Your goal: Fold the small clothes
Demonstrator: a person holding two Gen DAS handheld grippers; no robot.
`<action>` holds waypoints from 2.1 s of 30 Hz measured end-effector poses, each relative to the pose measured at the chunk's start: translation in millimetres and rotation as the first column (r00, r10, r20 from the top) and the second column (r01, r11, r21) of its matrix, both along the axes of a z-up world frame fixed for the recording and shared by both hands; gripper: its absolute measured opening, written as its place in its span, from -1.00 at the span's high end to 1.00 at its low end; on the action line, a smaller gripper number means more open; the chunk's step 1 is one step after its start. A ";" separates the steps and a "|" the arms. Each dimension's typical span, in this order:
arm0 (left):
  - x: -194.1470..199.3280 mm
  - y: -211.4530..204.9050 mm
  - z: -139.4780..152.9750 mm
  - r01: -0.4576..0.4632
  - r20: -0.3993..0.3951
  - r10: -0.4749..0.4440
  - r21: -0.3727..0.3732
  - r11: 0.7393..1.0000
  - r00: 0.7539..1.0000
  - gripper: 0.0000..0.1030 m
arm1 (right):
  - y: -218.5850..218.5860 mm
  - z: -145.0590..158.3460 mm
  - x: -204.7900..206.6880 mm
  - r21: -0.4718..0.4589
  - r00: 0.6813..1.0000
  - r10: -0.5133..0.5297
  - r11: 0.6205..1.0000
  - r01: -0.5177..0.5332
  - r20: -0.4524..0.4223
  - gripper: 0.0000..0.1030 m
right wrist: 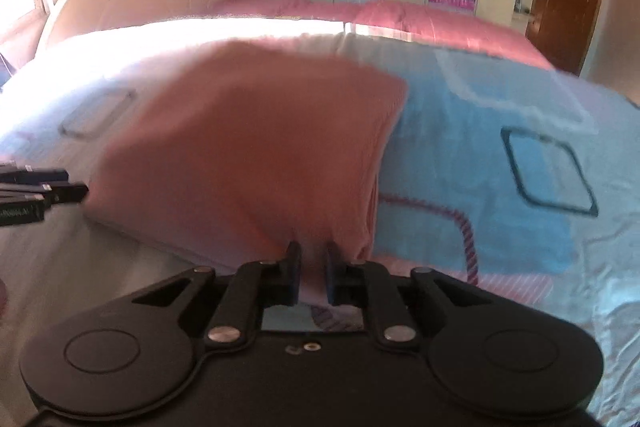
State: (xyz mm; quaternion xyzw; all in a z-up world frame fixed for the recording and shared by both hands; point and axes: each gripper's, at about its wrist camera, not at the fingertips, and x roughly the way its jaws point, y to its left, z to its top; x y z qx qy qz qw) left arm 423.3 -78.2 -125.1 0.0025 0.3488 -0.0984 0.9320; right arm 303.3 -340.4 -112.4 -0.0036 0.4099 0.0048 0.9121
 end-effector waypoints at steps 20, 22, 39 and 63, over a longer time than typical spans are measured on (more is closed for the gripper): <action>58.4 -94.2 5.5 0.132 -0.063 -0.130 0.027 0.991 0.989 -0.18 | 21.8 4.8 55.9 0.123 0.991 0.009 0.992 -0.026 0.137 0.72; 53.5 -100.6 -4.6 0.151 -0.029 -0.149 0.093 0.984 0.988 -0.20 | 27.0 -27.5 69.9 0.090 0.998 0.047 0.995 -0.042 -0.049 0.77; 51.3 -95.0 -0.6 0.075 -0.021 -0.073 0.091 0.993 0.997 -0.20 | 18.4 -28.3 62.1 0.071 0.998 0.055 0.996 -0.053 -0.022 0.65; 127.8 -11.3 -20.8 -0.012 -0.205 -0.045 -0.271 0.963 0.978 -0.64 | -142.2 -54.8 82.7 0.658 0.989 -0.081 0.739 0.144 -0.126 0.01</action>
